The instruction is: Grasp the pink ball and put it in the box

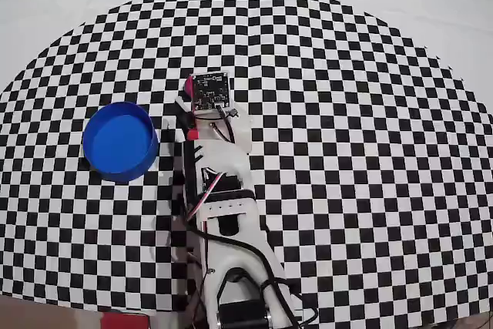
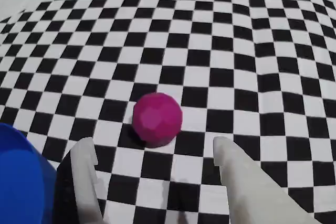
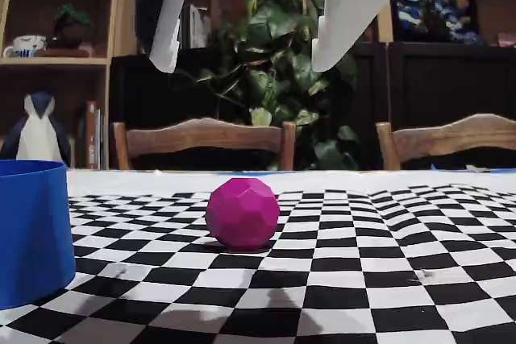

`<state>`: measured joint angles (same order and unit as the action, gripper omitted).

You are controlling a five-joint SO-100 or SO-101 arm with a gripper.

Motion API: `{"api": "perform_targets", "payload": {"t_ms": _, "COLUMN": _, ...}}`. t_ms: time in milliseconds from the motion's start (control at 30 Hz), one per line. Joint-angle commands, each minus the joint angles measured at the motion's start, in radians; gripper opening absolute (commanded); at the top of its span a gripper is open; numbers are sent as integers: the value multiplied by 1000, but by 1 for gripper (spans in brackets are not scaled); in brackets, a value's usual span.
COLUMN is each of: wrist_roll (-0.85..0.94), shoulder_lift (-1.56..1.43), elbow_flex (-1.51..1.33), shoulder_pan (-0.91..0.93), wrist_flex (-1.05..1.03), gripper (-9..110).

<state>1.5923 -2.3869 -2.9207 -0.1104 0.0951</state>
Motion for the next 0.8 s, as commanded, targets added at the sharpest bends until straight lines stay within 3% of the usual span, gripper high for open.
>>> {"api": "perform_targets", "payload": {"t_ms": 0, "wrist_roll": -5, "shoulder_lift": 29, "elbow_flex": 57, "shoulder_pan": 8, "wrist_flex": 21, "gripper": 25}}
{"api": "perform_targets", "payload": {"t_ms": 767, "wrist_roll": -5, "shoulder_lift": 319, "elbow_flex": 235, "shoulder_pan": 23, "wrist_flex": 43, "gripper": 26}}
